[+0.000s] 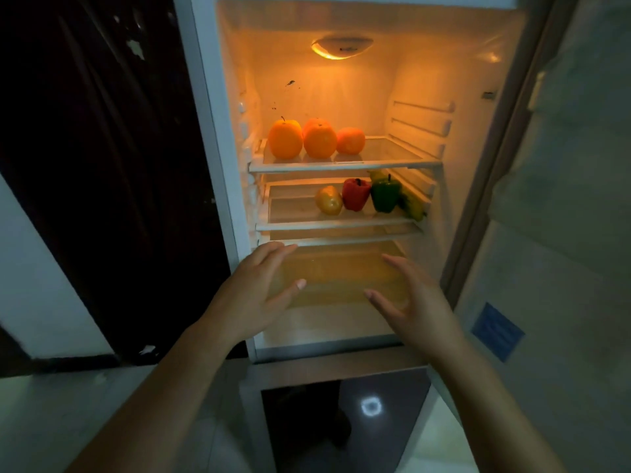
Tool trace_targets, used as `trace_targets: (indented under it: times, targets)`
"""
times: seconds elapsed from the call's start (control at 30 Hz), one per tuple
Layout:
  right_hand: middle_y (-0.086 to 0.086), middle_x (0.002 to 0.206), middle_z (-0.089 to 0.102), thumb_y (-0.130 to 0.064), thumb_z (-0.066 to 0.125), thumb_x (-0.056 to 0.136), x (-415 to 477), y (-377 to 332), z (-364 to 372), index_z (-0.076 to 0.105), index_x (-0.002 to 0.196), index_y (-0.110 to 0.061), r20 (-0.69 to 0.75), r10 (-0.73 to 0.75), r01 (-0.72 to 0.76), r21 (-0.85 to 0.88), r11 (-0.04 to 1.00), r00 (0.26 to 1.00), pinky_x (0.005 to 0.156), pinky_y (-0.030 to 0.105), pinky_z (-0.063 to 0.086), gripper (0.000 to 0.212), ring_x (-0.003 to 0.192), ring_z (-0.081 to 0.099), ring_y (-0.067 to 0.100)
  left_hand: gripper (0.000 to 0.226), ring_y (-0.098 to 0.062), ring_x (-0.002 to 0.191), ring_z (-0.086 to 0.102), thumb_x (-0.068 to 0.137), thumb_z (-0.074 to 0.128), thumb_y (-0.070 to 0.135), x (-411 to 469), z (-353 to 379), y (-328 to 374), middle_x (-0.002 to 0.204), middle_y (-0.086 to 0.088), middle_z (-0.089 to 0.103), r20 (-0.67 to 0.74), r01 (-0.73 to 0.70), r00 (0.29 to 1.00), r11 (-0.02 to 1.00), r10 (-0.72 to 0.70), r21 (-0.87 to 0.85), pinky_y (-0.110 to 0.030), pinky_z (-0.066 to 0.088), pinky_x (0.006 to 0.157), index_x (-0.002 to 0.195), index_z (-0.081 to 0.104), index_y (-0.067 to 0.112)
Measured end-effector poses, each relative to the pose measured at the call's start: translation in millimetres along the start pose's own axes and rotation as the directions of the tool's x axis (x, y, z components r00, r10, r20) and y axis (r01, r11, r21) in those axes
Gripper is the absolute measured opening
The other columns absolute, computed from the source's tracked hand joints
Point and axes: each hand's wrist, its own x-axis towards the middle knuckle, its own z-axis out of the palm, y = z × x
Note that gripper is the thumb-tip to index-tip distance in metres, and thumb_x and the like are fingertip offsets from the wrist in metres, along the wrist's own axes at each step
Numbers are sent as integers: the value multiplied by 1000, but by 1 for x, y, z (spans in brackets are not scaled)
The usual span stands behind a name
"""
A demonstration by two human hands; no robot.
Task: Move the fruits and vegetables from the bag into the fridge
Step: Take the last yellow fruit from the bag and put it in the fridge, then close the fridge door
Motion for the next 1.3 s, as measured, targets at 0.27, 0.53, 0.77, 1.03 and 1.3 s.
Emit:
trace_targets:
  times: [0.27, 0.53, 0.77, 1.03, 1.3]
  targets:
    - [-4, 136, 47, -45, 61, 83, -54, -10, -38, 42, 136, -20, 20, 76, -75, -42, 996, 997, 95, 12, 27, 61, 122, 42, 4, 66, 6, 128, 24, 85, 33, 68, -41, 6, 43, 145, 17, 27, 47, -26, 998, 997, 29, -68, -21, 25, 104, 142, 30, 35]
    - [-10, 137, 46, -48, 59, 83, -123, -7, -111, 42, 135, -26, 2, 100, -100, 3, 995, 995, 94, 5, 25, 59, 123, 38, -3, 57, 2, 131, 26, 90, 40, 54, -72, 33, 134, 146, 16, 27, 57, -12, 998, 994, 19, -113, -21, 24, 104, 142, 32, 33]
    - [-2, 131, 52, -44, 62, 84, -226, 18, -205, 51, 129, -16, -44, 83, -86, -77, 993, 996, 96, 0, 21, 54, 121, 47, 10, 55, -2, 134, 27, 89, 39, 59, -119, 78, 261, 146, 16, 29, 25, -36, 999, 984, 41, -175, -21, 24, 102, 138, 37, 36]
    - [-7, 133, 48, -53, 50, 86, -335, 61, -313, 48, 129, -23, -9, 37, -38, -135, 990, 999, 99, 8, 24, 53, 120, 43, 2, 56, 11, 128, 23, 88, 45, 51, -159, 124, 408, 140, 21, 31, -109, -131, 988, 957, 106, -259, -1, 16, 99, 139, 39, 29]
    - [-1, 125, 52, -42, 61, 83, -347, 92, -386, 54, 123, -18, -208, 0, -23, -109, 994, 978, 95, 23, 42, 47, 114, 48, 7, 61, -7, 139, 18, 91, 49, 45, -148, 133, 480, 152, 9, 25, -43, -145, 989, 984, 141, -102, -22, 15, 111, 146, 26, 28]
